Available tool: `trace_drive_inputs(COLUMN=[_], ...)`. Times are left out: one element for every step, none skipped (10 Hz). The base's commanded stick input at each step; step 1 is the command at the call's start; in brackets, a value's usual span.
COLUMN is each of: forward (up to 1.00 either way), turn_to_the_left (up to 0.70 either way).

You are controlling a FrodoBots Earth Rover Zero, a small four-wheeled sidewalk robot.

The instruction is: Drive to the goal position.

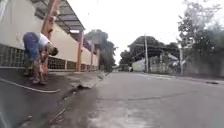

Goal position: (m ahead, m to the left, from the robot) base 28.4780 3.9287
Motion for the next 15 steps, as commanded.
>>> trace_drive_inputs(forward=[0.70, 0.70, 0.70, 0.70, 0.70, 0.70, 0.70, 0.70, 0.70, 0.70, 0.70, 0.70, 0.70, 0.70, 0.70], turn_to_the_left=[-0.04, 0.00, 0.00, 0.00, 0.00, 0.00, 0.00, 0.00, 0.00, 0.00, 0.00, 0.00, 0.00, -0.04, -0.08])
